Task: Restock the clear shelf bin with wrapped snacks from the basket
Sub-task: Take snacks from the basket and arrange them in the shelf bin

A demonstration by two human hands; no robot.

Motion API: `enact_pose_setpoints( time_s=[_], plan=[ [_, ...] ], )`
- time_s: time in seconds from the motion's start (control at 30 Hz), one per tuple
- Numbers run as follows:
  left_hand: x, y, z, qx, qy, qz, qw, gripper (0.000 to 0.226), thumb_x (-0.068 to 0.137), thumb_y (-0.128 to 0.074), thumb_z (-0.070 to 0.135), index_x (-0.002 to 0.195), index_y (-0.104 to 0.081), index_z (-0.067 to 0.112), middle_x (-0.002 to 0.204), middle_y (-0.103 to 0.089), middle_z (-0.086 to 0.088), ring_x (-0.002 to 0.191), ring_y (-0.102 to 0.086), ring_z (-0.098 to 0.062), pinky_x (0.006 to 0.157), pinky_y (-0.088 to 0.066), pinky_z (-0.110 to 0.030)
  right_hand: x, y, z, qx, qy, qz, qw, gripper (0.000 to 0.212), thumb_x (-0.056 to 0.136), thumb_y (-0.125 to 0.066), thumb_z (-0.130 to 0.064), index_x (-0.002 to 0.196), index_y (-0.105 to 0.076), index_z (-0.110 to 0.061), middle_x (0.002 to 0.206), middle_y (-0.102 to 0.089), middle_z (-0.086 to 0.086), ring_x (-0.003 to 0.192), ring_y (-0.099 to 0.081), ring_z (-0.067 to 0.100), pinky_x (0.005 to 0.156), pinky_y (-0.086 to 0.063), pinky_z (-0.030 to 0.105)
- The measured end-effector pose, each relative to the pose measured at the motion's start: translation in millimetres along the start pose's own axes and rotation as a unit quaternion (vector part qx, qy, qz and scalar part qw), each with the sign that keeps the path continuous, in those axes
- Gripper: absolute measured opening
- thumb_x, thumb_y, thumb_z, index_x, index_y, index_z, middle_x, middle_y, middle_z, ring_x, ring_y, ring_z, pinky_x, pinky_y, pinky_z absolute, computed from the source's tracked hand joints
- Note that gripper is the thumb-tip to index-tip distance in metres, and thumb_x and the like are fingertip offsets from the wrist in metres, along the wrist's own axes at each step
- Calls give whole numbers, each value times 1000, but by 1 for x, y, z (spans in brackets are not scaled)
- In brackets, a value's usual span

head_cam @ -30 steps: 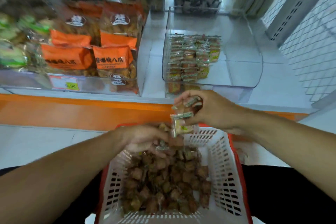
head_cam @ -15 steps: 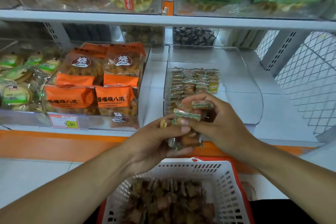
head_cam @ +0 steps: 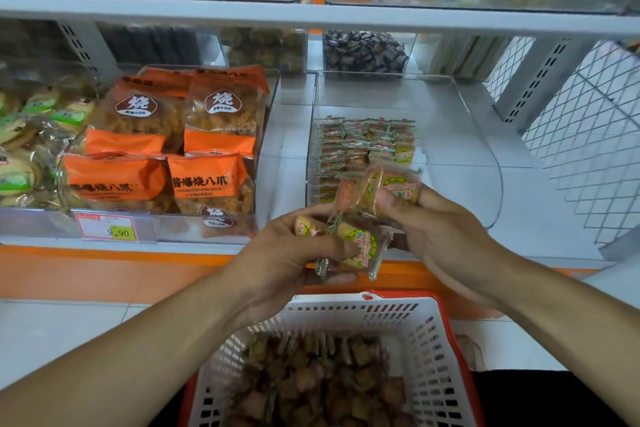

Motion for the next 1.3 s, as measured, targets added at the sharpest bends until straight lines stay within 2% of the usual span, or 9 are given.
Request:
enact_pose_setpoints(
  time_s=[0.13, 0.27, 0.4, 0.6, 0.7, 0.77, 0.87, 0.97, 1.3],
  plan=[
    [-4, 0, 2, 43, -27, 3, 999, 62, 64, -80, -5, 123, -69, 10, 115, -69, -29, 88, -69, -38, 62, -61, -34, 1, 4, -4, 77, -14, 31, 996, 93, 68, -82, -39, 147, -34, -50, 154, -43, -2, 134, -50, 17, 120, -25, 49],
    [-6, 4, 5, 107, -65, 30, 992, 52, 69, -81, -10, 113, -76, 17, 107, -75, -23, 91, -73, -38, 73, -63, -46, -2, -11, 7, 117, -66, 10, 991, 56, 75, -71, -34, 130, -63, -29, 138, -61, -1, 129, -55, 21, 117, -30, 52],
    [-6, 9, 7, 154, -76, 40, 984, 54, 73, -79, -12, 115, -74, 21, 100, -78, -14, 87, -75, -35, 71, -63, -42, -2, -11, 6, 49, -83, 10, 995, 53, 73, -73, -30, 126, -66, -25, 126, -69, 2, 122, -61, 23, 116, -35, 48],
    [-14, 17, 25, 164, -145, 108, 970, 56, 69, -85, -5, 109, -76, 33, 94, -79, -3, 82, -77, -30, 66, -63, -37, 26, 7, -34, 76, -21, -26, 997, 49, 74, -72, -8, 123, -66, -10, 116, -72, 14, 107, -69, 28, 83, -58, 30],
    [-17, 31, 26, 127, -143, 151, 970, 50, 69, -87, -1, 105, -77, 33, 97, -77, -4, 80, -77, -28, 65, -63, -35, 47, 39, -45, -48, 3, 42, 998, 57, 71, -78, -1, 124, -61, -11, 110, -73, 8, 95, -72, 19, 75, -57, 27],
    [-15, 31, 22, 121, -121, 148, 974, 49, 67, -87, 0, 103, -77, 31, 99, -77, -8, 83, -77, -29, 66, -63, -37, 57, 68, -41, -220, -17, 117, 968, 56, 74, -80, 2, 124, -58, -12, 111, -66, 5, 90, -70, 19, 76, -59, 32],
    [-9, 19, 13, 134, -92, 126, 979, 48, 63, -89, 2, 100, -77, 30, 97, -78, -10, 84, -77, -30, 68, -64, -40, 72, 95, -33, -472, -53, 173, 863, 49, 75, -77, -6, 117, -53, -12, 113, -64, 8, 98, -63, 28, 78, -53, 33],
    [0, 6, 8, 134, -82, 108, 982, 47, 65, -90, 3, 101, -77, 29, 101, -76, -10, 86, -76, -30, 68, -64, -40, 90, 100, -15, -561, -105, 160, 806, 54, 82, -71, -12, 128, -45, -2, 122, -60, 19, 111, -58, 32, 74, -41, 27],
    [25, -9, 6, 113, -81, 107, 985, 44, 64, -90, 2, 95, -77, 30, 86, -79, -5, 75, -77, -30, 62, -62, -35, 120, 122, 17, -430, -122, 217, 868, 60, 87, -63, 0, 140, -35, -12, 117, -61, 13, 104, -59, 30, 74, -44, 29]
  ],
)
Point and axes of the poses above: each hand's wrist, its own x-axis towards the middle knuckle, its own y-axis out of the back of the hand, z = x × y, the point moved 7 cm from there along x, towards the middle knuckle
